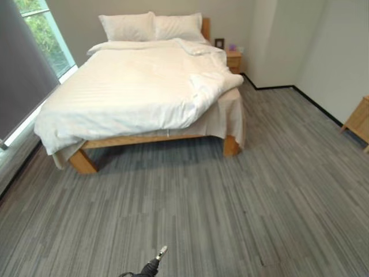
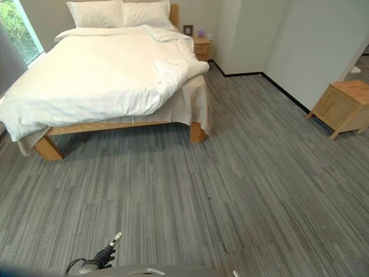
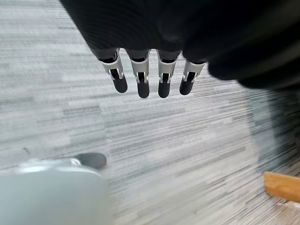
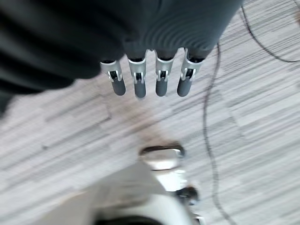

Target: Making the bed.

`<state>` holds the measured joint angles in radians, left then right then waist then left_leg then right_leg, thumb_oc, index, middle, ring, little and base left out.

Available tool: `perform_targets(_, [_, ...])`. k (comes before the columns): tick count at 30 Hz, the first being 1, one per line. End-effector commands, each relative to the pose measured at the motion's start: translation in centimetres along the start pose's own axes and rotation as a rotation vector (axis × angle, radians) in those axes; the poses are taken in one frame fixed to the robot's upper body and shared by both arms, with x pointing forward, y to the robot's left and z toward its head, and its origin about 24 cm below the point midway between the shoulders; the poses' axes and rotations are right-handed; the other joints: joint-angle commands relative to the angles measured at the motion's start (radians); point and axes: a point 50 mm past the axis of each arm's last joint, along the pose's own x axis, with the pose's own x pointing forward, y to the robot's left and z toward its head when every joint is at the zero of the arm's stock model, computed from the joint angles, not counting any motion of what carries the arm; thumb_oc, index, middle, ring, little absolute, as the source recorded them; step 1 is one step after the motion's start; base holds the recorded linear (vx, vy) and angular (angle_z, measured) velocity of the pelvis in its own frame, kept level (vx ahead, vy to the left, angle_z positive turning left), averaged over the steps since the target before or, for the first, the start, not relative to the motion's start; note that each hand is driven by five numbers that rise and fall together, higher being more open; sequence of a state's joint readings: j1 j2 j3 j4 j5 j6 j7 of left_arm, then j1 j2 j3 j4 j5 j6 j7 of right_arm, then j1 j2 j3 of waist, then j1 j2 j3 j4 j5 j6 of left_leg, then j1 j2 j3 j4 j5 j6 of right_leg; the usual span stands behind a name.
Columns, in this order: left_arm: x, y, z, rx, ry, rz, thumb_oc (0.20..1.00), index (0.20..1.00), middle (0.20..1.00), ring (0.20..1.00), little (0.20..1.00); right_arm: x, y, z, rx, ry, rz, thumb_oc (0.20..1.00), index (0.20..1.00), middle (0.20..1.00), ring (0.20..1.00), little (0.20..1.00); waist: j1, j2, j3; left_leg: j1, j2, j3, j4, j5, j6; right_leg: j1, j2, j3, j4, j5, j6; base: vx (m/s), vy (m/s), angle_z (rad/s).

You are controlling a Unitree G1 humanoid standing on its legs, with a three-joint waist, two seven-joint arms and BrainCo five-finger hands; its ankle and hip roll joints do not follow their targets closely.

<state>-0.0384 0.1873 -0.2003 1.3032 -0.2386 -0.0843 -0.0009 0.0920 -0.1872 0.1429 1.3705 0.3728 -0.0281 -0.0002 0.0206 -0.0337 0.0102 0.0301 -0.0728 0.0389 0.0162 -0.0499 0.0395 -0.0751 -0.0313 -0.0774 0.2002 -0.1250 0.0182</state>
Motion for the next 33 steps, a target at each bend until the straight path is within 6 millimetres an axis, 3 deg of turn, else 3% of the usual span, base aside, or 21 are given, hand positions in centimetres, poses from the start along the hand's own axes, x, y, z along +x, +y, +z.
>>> perform_targets(1, [0.3, -1.4, 1.5, -0.047, -0.023, -0.029, 1.0, 1.0, 1.0, 1.0, 1.0, 0.1, 0.0, 3.9, 0.01, -0.112, 0.008, 1.0, 1.0, 1.0, 1.0, 1.0, -0.013, -0.021, 0.036, 0.06, 0.054, -0.019, -0.103, 0.081, -0.069, 0.169, -0.016, -0.027, -0.287, 0.172, 0.072, 0.0, 0.0, 0.0])
perform_targets(5, [0.2, -0.7, 0.4, -0.04, 0.007, -0.003, 1.0, 1.0, 1.0, 1.0, 1.0, 0.2, 0.4, 4.0, 0.001, -0.112, 0.026, 1.0, 1.0, 1.0, 1.0, 1.0, 0.0, -0.023, 0.025, 0.065, 0.05, -0.03, -0.103, 0.075, -0.067, 0.177, -0.02, -0.037, -0.287, 0.168, 0.074, 0.02, 0.016, 0.09])
perform_targets(9, [0.3, 0.3, 2.2, -0.03, -0.049, 0.021, 1.0, 1.0, 1.0, 1.0, 1.0, 0.1, -0.5, 5.3, 0.015, -0.143, 0.002, 1.0, 1.0, 1.0, 1.0, 1.0, -0.002, -0.018, 0.02, 0.07, 0.049, -0.031, -0.103, 0.07, -0.068, 0.182, -0.023, -0.039, -0.287, 0.168, 0.075, 0.01, 0.029, 0.08])
perform_targets(10, [0.4, 1.5, 4.9, -0.011, -0.142, 0.046, 1.0, 1.0, 1.0, 1.0, 1.0, -0.2, -1.2, 7.6, 0.015, -0.217, -0.016, 1.0, 1.0, 1.0, 1.0, 1.0, -0.006, -0.015, 0.019, 0.072, 0.049, -0.029, -0.103, 0.069, -0.069, 0.183, -0.024, -0.036, -0.287, 0.169, 0.076, 0.0, 0.0, 0.0])
perform_targets(11, [0.4, 1.5, 4.9, -0.011, -0.142, 0.046, 1.0, 1.0, 1.0, 1.0, 1.0, -0.2, -1.2, 7.6, 0.015, -0.217, -0.016, 1.0, 1.0, 1.0, 1.0, 1.0, -0.006, -0.015, 0.019, 0.072, 0.049, -0.029, -0.103, 0.069, -0.069, 0.183, -0.024, -0.036, -0.287, 0.169, 0.076, 0.0, 0.0, 0.0])
perform_targets(12, [0.3, 2.3, 7.1, 0.004, -0.215, 0.061, 1.0, 1.0, 1.0, 1.0, 1.0, -0.6, -1.6, 10.2, -0.001, -0.308, -0.021, 1.0, 1.0, 1.0, 1.0, 1.0, -0.01, -0.012, 0.02, 0.071, 0.049, -0.025, -0.103, 0.069, -0.07, 0.182, -0.024, -0.036, -0.287, 0.171, 0.078, -0.02, 0.036, -0.02])
perform_targets(13, [-0.3, 3.1, 10.5, 0.028, -0.339, 0.067, 1.0, 1.0, 1.0, 1.0, 1.0, -1.8, -2.1, 14.1, -0.007, -0.46, -0.034, 1.0, 1.0, 1.0, 1.0, 1.0, -0.017, -0.006, 0.024, 0.071, 0.047, -0.019, -0.103, 0.07, -0.07, 0.179, -0.024, -0.029, -0.287, 0.175, 0.08, -0.03, 0.048, -0.05])
perform_targets(15, [-1.8, 3.8, 14.7, 0.061, -0.516, 0.077, 1.0, 1.0, 1.0, 1.0, 1.0, -4.7, -1.8, 18.9, -0.035, -0.704, -0.011, 1.0, 1.0, 1.0, 1.0, 1.0, -0.026, -0.002, 0.029, 0.068, 0.046, -0.012, -0.103, 0.07, -0.07, 0.172, -0.025, -0.023, -0.287, 0.18, 0.084, -0.03, 0.038, -0.07])
perform_targets(16, [-1.8, 3.8, 14.6, 0.062, -0.515, 0.077, 1.0, 1.0, 1.0, 1.0, 1.0, -4.7, -1.8, 18.8, -0.035, -0.702, -0.012, 1.0, 1.0, 1.0, 1.0, 1.0, -0.025, -0.002, 0.029, 0.07, 0.046, -0.012, -0.103, 0.07, -0.07, 0.174, -0.025, -0.023, -0.287, 0.18, 0.084, -0.03, 0.04, -0.1])
perform_targets(18, [-3.7, 3.7, 17.9, 0.089, -0.666, 0.066, 1.0, 1.0, 1.0, 1.0, 1.0, -6.6, -2.4, 20.7, -0.052, -0.825, -0.031, 1.0, 1.0, 1.0, 1.0, 1.0, -0.03, 0.003, 0.04, 0.065, 0.045, -0.008, -0.103, 0.071, -0.067, 0.167, -0.027, -0.021, -0.287, 0.187, 0.087, -0.03, 0.039, -0.09])
perform_targets(20, [-4.8, 2.4, 18.9, 0.066, -0.745, 0.019, 1.0, 1.0, 1.0, 1.0, 1.0, -7.9, -1.3, 21.3, -0.145, -0.895, -0.015, 1.0, 1.0, 1.0, 1.0, 1.0, -0.029, 0.004, 0.052, 0.062, 0.042, -0.005, -0.103, 0.069, -0.064, 0.162, -0.028, -0.018, -0.287, 0.187, 0.089, 0.0, 0.039, -0.14])
perform_targets(24, [-4.8, 2.0, 18.7, 0.058, -0.749, 0.001, 1.0, 1.0, 1.0, 1.0, 1.0, -8.0, -1.0, 21.0, -0.143, -0.899, -0.003, 1.0, 1.0, 1.0, 1.0, 1.0, -0.029, 0.003, 0.053, 0.061, 0.042, -0.004, -0.103, 0.068, -0.063, 0.162, -0.029, -0.017, -0.287, 0.187, 0.089, 0.01, 0.01, -0.07])
perform_targets(28, [-4.7, -0.1, 17.2, -0.043, -0.745, -0.089, 1.0, 1.0, 1.0, 1.0, 1.0, -8.5, 1.6, 19.7, -0.171, -0.952, 0.071, 1.0, 1.0, 1.0, 1.0, 1.0, -0.033, 0.001, 0.064, 0.062, 0.04, 0.006, -0.103, 0.063, -0.058, 0.158, -0.032, -0.01, -0.287, 0.188, 0.092, 0.03, 0.035, -0.06])
perform_targets(33, [-5.4, -0.7, 17.7, -0.015, -0.792, -0.092, 1.0, 1.0, 1.0, 1.0, 1.0, -9.4, 2.8, 19.9, -0.198, -1.013, 0.105, 1.0, 1.0, 1.0, 1.0, 1.0, -0.037, -0.002, 0.076, 0.052, 0.04, 0.022, -0.103, 0.06, -0.054, 0.142, -0.033, 0.005, -0.287, 0.193, 0.098, 0.01, 0.038, -0.12])
